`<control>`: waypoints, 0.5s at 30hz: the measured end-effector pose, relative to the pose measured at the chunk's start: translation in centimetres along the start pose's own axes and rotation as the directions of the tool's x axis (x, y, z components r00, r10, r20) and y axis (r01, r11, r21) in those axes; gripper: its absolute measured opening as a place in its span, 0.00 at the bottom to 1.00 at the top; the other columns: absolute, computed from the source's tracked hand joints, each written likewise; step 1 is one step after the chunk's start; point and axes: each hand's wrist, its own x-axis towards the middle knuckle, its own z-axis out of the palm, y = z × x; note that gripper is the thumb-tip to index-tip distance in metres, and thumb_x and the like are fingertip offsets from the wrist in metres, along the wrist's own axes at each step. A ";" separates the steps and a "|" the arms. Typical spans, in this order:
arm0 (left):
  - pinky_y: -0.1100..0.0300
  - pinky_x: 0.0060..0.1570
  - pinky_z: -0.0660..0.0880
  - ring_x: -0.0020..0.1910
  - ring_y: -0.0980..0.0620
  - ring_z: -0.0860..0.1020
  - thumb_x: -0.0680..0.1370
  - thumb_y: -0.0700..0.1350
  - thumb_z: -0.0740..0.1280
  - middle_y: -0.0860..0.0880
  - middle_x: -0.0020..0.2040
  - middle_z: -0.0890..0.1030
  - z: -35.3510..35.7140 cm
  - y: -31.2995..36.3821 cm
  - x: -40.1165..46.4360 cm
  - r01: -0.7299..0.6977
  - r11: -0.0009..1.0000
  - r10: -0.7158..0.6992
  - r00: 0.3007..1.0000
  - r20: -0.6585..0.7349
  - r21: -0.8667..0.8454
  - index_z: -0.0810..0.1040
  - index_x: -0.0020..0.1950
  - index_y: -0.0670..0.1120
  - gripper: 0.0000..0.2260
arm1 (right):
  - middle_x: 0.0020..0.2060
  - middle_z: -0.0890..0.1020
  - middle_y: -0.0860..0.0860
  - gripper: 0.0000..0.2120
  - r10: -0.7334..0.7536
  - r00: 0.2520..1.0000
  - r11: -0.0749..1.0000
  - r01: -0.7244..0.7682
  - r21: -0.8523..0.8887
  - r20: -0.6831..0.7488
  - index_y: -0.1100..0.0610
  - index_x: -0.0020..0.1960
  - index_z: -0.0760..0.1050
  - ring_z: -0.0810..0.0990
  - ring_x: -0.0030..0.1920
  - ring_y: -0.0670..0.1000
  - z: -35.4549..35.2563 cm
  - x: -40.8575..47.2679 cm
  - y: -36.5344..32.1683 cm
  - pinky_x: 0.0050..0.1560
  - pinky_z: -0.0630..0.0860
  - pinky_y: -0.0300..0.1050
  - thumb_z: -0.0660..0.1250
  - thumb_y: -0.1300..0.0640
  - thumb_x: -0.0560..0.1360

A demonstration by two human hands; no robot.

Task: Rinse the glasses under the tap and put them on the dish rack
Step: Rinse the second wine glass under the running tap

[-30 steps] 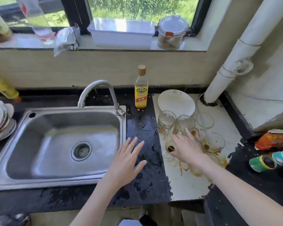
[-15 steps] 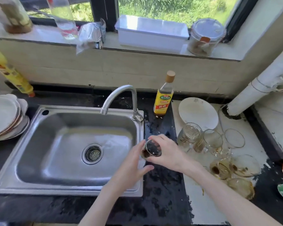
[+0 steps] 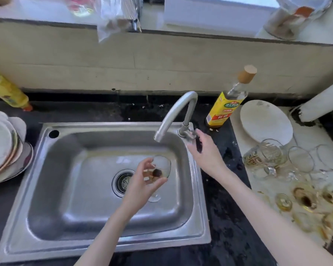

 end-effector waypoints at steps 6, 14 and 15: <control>0.64 0.48 0.76 0.41 0.64 0.79 0.68 0.38 0.75 0.52 0.50 0.77 -1.0 -1.4 1.3 0.025 0.998 -0.026 0.999 -0.019 -0.064 0.69 0.55 0.59 0.25 | 0.68 0.70 0.57 0.20 0.045 0.996 0.995 -0.052 -0.087 -0.078 0.60 0.71 0.64 0.66 0.69 0.56 1.8 3.3 1.3 0.62 0.63 0.45 0.58 0.55 0.80; 0.62 0.51 0.77 0.48 0.60 0.79 0.67 0.37 0.75 0.51 0.54 0.77 -1.0 -3.2 1.5 0.035 0.995 -0.035 0.999 -0.005 -0.097 0.69 0.57 0.58 0.26 | 0.71 0.68 0.55 0.21 -0.160 0.974 0.942 0.101 -0.320 -0.164 0.60 0.71 0.64 0.61 0.73 0.54 5.9 2.0 4.2 0.71 0.48 0.41 0.60 0.58 0.79; 0.61 0.51 0.77 0.49 0.59 0.79 0.67 0.37 0.75 0.51 0.54 0.77 -1.0 -3.4 1.6 0.034 0.995 -0.035 0.999 -0.001 -0.097 0.69 0.57 0.58 0.26 | 0.71 0.67 0.57 0.22 -0.190 0.971 0.903 0.114 -0.414 -0.146 0.62 0.71 0.64 0.60 0.74 0.56 6.7 1.9 4.8 0.72 0.48 0.46 0.61 0.59 0.79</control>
